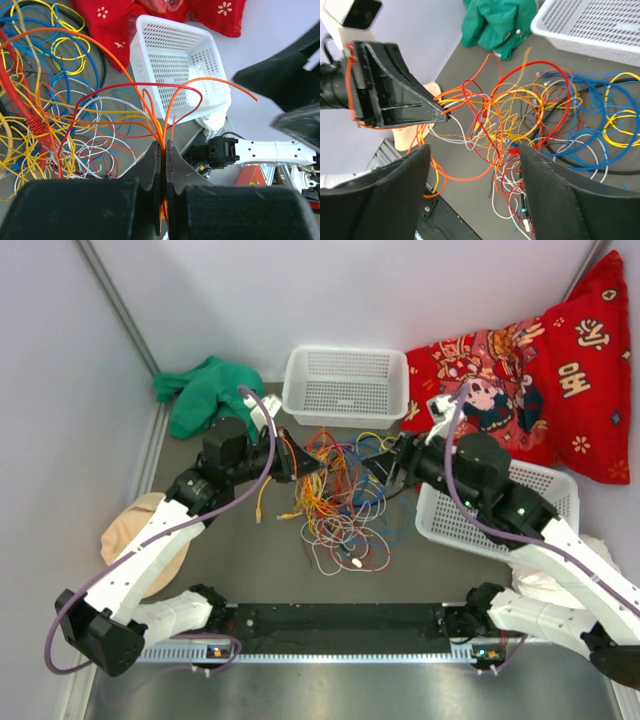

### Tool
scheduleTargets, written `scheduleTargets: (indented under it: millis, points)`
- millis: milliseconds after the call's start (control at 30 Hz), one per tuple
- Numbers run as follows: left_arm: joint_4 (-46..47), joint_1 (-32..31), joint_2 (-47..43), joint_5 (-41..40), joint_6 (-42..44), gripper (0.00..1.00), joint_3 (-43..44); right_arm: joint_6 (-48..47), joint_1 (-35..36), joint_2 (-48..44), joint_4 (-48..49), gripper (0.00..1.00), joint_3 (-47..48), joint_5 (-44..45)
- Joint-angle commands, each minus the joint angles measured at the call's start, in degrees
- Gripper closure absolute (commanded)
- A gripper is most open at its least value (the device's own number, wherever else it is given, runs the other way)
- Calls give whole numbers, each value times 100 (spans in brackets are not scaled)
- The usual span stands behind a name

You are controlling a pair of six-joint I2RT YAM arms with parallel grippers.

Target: Untangle the cables

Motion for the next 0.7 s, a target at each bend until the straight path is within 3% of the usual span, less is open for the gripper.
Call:
scheduleTargets:
  millis: [0, 333, 433, 467, 533, 600, 667]
  points:
    - [588, -2, -228, 271, -55, 100, -15, 103, 47, 472, 683, 34, 46, -577]
    - [465, -11, -289, 306, 24, 100, -41, -56, 82, 1211, 842, 43, 81, -675]
    - [386, -2, -289, 227, 42, 100, -76, -143, 82, 1290, 895, 62, 107, -448]
    - [351, -2, -289, 183, 59, 100, -85, -178, 82, 1290, 886, 80, 142, -377]
    - [141, -11, -315, -9, 103, 100, -102, -309, 73, 1272, 694, 100, 370, -183]
    - [-53, -2, -333, -229, 147, 96, -138, -555, 82, 1264, 430, 100, 790, 185]
    - [-343, -2, -359, -641, 165, 83, -173, -723, 73, 1255, 9, 100, 1134, 326]
